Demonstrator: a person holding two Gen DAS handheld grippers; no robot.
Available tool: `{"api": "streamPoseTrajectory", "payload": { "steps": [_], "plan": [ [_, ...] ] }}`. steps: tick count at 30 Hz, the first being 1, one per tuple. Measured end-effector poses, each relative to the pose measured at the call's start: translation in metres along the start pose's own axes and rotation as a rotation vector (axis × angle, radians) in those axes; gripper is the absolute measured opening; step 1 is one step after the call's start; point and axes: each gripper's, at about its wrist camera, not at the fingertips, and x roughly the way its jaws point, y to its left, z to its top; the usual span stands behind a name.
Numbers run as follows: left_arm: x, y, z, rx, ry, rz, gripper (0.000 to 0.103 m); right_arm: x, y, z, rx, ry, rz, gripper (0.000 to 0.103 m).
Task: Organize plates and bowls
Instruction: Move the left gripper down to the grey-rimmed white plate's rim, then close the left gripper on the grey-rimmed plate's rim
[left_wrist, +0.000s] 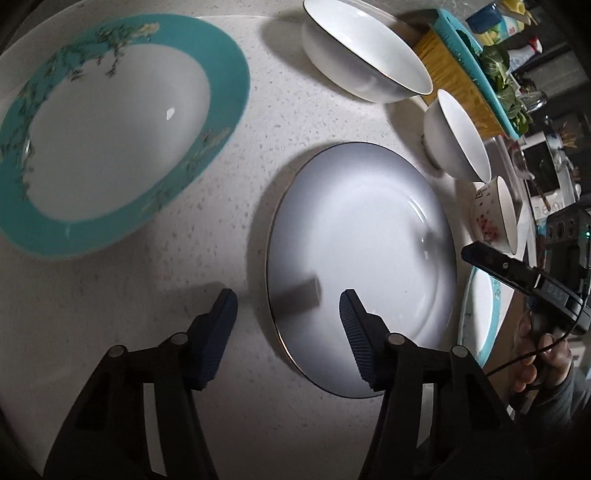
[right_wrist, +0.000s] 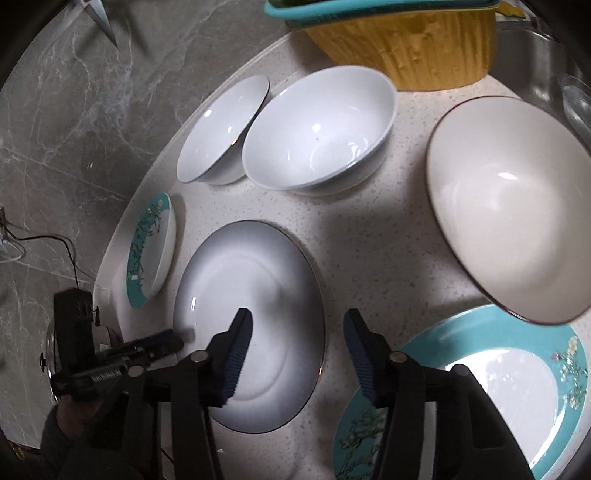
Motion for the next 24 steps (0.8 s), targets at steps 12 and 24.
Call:
{"api": "streamPoseTrajectory", "payload": {
  "steps": [12, 24],
  "plan": [
    [0.007, -0.010, 0.012, 0.060, 0.041, -0.028, 0.038, 0.022, 0.004, -0.001, 0.003, 0.072, 0.003, 0.049],
    [0.010, -0.015, 0.020, 0.051, 0.028, -0.019, 0.033, 0.033, 0.022, 0.002, -0.052, 0.109, -0.078, 0.051]
  ]
}}
